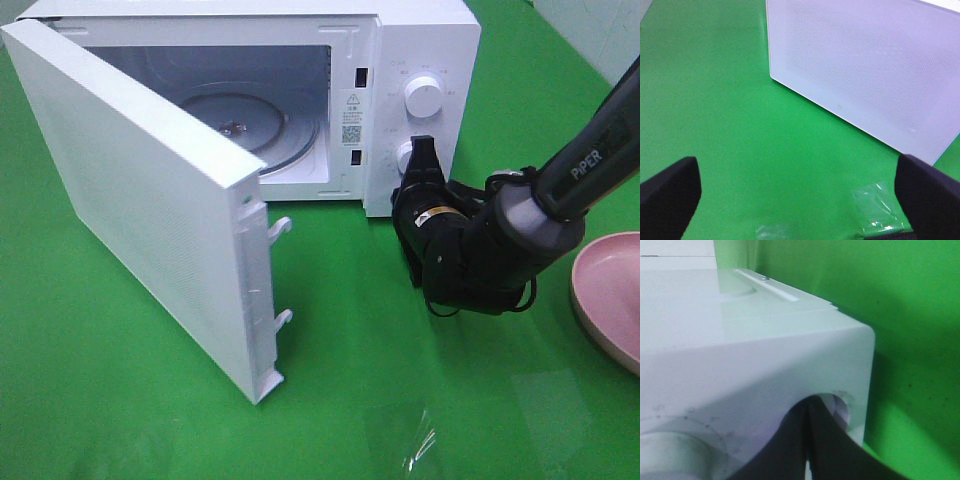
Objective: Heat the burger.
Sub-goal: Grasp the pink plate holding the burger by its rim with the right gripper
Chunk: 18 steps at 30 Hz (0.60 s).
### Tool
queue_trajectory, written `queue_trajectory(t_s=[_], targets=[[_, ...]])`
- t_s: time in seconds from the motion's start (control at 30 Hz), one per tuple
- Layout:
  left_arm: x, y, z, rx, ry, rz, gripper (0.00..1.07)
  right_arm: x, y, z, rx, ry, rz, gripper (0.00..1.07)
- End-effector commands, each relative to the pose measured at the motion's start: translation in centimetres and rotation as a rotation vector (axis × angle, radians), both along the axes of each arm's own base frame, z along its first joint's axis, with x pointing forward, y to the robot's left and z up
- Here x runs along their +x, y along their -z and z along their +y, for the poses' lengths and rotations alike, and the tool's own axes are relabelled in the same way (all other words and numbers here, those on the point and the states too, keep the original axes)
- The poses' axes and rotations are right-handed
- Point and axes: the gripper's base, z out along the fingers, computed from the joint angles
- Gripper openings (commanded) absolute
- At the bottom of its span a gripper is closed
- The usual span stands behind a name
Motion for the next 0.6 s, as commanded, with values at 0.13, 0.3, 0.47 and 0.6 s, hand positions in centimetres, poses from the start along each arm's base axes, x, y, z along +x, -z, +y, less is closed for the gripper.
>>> queue_trajectory(t_s=[0.13,0.3,0.47,0.6], targets=[[-0.4,0.0,0.0,0.004,0.006,-0.023,0.98,1.6,-3.7,-0.9,0.027,0.026,-0.335,0.00],[-0.4,0.0,0.0,0.004,0.006,-0.023,0.98,0.3,-3.5,-1.0,0.030,-0.039,-0.226,0.00],[-0.4,0.0,0.0,0.003,0.006,-0.023,0.98,-1.0,-3.3,-1.4,0.020,-0.067,-0.127,0.00],[-0.4,0.0,0.0,0.003,0.006,-0.023,0.98,-1.9,-3.7,-1.8,0.018,-0.074,-0.080,0.00]])
